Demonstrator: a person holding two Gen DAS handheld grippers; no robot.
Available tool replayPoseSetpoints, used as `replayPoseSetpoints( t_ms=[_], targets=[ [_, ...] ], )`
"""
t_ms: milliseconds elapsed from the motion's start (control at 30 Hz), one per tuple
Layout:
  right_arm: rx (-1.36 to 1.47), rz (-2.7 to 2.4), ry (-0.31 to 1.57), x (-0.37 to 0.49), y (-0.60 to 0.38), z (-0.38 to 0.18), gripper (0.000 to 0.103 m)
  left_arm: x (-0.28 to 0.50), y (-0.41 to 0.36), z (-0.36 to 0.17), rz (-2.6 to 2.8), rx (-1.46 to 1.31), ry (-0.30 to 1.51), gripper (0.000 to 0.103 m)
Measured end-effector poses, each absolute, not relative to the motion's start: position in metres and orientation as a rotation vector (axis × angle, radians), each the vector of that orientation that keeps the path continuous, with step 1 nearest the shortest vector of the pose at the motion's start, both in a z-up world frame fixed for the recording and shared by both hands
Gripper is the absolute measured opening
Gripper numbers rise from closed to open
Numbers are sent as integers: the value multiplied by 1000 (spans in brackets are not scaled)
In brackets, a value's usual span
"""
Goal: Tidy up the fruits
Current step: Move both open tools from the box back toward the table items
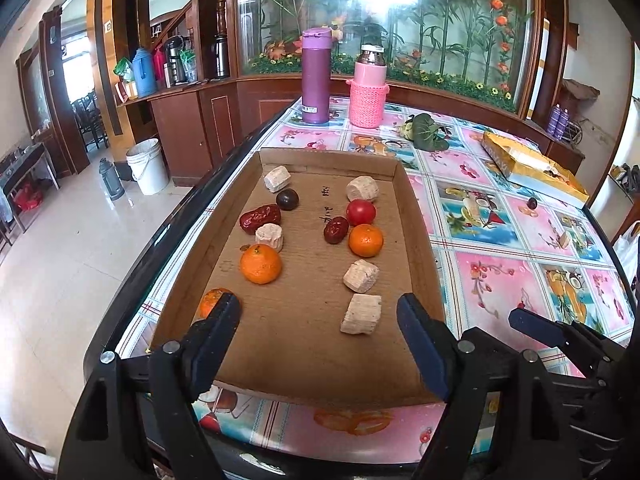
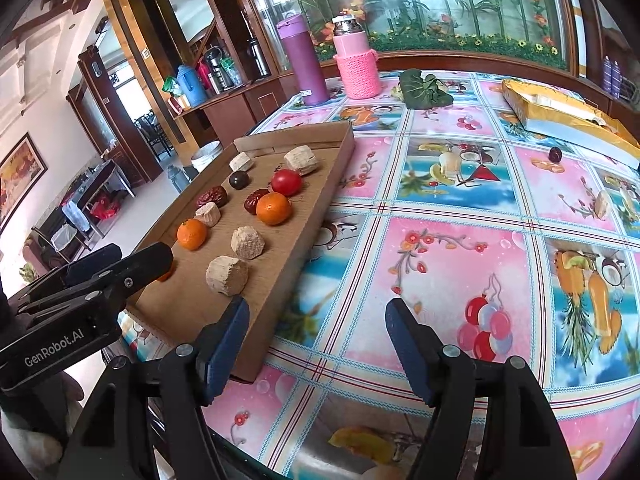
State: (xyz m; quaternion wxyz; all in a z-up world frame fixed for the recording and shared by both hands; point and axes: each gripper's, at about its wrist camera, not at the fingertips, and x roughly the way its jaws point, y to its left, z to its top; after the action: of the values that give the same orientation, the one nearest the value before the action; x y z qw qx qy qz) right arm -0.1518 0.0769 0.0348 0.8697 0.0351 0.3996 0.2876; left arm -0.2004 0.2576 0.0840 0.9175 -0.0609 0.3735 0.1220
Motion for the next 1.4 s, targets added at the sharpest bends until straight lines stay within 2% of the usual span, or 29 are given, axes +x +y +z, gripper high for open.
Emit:
replayPoseSetpoints(
  t_ms=[333,467,667,800,1100,1200,1400],
  targets=[
    [86,569,807,-149,53,40,76,-204,249,90,234,-114,754,80],
    [135,472,777,-137,-6,51,80,-200,245,90,216,-114,763,80],
    [167,239,808,-111,-109,52,80,-181,220,76,119,-137,817,80],
    [203,186,853,-104,-145,42,80,-165,195,64,64,-119,866,80],
    [142,235,926,-82,-129,16,80,-135,147,58,-32,-33,901,80],
    [107,223,962,-65,-124,9,80,-113,135,69,-88,-25,874,80],
    [171,259,954,-64,-143,11,76,-58,114,72,-190,-61,935,80]
  ],
)
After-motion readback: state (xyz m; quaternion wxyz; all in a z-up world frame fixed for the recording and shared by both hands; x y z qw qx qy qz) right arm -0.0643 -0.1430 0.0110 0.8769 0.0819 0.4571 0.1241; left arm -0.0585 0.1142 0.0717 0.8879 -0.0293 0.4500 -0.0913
